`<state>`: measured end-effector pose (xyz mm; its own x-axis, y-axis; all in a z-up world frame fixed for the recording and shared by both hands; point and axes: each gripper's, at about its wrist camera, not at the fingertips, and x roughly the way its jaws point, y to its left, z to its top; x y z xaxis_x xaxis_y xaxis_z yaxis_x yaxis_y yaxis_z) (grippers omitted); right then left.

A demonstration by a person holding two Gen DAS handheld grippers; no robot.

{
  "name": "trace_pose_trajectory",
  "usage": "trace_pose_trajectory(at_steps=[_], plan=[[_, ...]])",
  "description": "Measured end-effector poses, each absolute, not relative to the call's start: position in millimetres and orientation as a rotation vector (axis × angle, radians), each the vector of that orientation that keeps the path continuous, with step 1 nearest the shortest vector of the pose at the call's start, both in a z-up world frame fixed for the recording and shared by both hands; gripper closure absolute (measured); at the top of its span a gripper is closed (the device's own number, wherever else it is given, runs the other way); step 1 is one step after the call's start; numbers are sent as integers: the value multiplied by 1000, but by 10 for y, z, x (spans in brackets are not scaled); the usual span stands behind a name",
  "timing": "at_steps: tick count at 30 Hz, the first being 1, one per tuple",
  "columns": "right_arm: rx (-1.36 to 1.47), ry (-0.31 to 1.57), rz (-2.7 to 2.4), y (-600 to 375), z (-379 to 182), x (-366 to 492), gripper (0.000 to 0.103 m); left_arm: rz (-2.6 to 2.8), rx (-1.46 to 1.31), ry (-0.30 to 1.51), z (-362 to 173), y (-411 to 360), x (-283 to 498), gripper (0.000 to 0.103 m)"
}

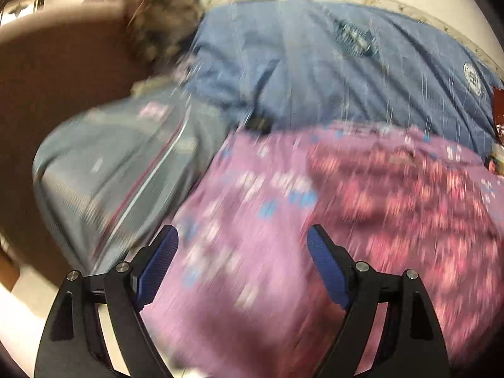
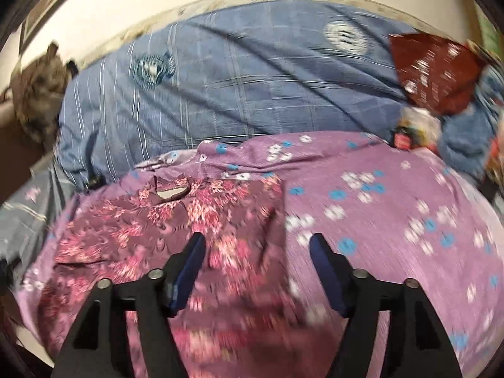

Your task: Fold small clothes

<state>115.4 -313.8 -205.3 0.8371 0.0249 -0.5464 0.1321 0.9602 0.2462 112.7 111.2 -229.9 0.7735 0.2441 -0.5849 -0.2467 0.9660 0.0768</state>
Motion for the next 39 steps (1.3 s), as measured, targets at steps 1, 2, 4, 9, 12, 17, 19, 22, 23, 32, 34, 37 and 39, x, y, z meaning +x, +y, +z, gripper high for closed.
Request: trace_pose_trajectory(at_steps=[1,2,4,9,12,17,19,22,23,32,34,37,39], plan=[[307,593,-54,-3174,-2095,1037,30,267,-14,664,-2369,1187,979,19],[329,610,-47,-3203,-2131,946,30,265,-19,687,-2424,1233,863,19],[364,663,-26,-3242,-2212,777,30,246,-36,741,-2555,1289,599,19],[344,799,58,-3244,-2368,356,29,123,-82,858,-2837,1201,298,19],[344,928,114,-3246,-2527,182,28,49,-118,941,-3052,1126,347,19],[387,1160,88,-3353,-2920,93,27,-22,-161,1073,-3366,1022,502,19],[409,1208,75,-3375,-3052,85,27,-54,-182,1096,-3425,975,541,19],[394,1261,32,-3365,-3213,104,27,-78,-168,1111,-3489,875,589,19],[369,1280,11,-3346,-3273,112,27,-96,-161,1107,-3496,836,600,19],[348,1416,96,-3091,-3654,239,99,-217,-360,1119,-3691,940,731,86],[324,1407,159,-2980,-3550,178,99,-232,-358,1110,-3685,925,726,91],[367,1350,328,-2843,-3212,46,99,-275,-321,1089,-3595,852,683,98],[379,1285,411,-2812,-2899,-31,99,-325,-314,1079,-3500,812,666,99]])
